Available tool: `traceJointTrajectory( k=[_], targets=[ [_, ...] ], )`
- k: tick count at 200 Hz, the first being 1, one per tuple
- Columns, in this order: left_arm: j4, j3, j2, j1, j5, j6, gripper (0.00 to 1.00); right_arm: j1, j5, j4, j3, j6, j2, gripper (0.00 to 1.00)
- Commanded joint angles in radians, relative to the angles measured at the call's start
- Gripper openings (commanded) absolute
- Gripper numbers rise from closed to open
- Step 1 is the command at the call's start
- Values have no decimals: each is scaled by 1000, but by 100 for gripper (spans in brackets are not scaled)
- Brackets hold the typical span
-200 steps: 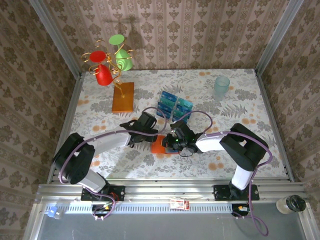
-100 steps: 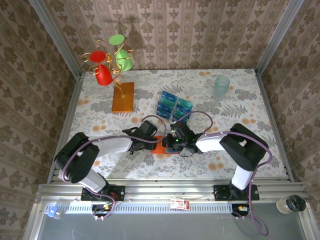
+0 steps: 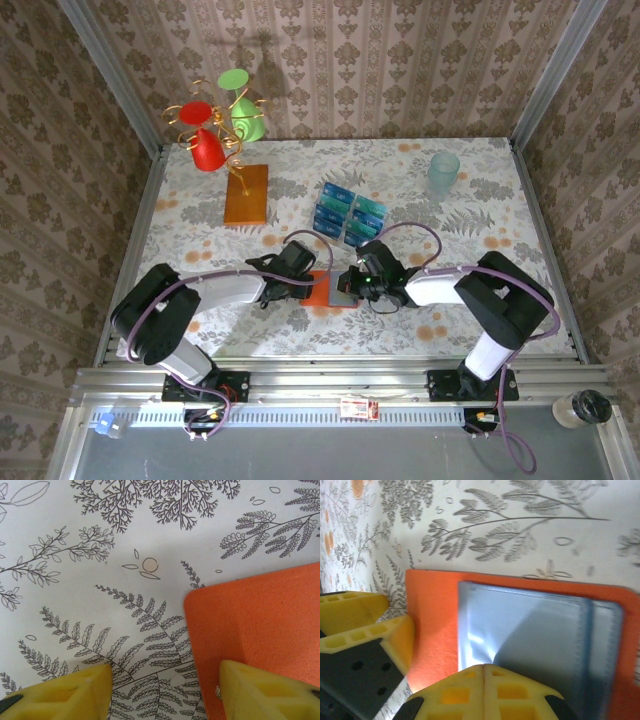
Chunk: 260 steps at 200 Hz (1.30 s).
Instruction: Put the credit cards into the card holder
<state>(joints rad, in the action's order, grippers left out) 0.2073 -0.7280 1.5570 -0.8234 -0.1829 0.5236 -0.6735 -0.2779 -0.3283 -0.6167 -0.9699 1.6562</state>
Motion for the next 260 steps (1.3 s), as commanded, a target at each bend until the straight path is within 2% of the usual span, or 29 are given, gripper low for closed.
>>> traceJointTrajectory(
  k=[1, 67, 135, 260],
  targets=[
    [13, 4, 40, 4, 3, -4, 59, 24, 32, 44, 49, 23, -31, 0],
    [13, 10, 31, 2, 0, 0, 58, 51, 9, 48, 71, 42, -23, 0],
    [16, 10, 20, 1, -3, 1, 57, 73, -1, 81, 68, 83, -93, 0],
    [20, 9, 19, -18, -19, 12, 57, 164, 38, 90, 207, 84, -227, 0]
  ],
)
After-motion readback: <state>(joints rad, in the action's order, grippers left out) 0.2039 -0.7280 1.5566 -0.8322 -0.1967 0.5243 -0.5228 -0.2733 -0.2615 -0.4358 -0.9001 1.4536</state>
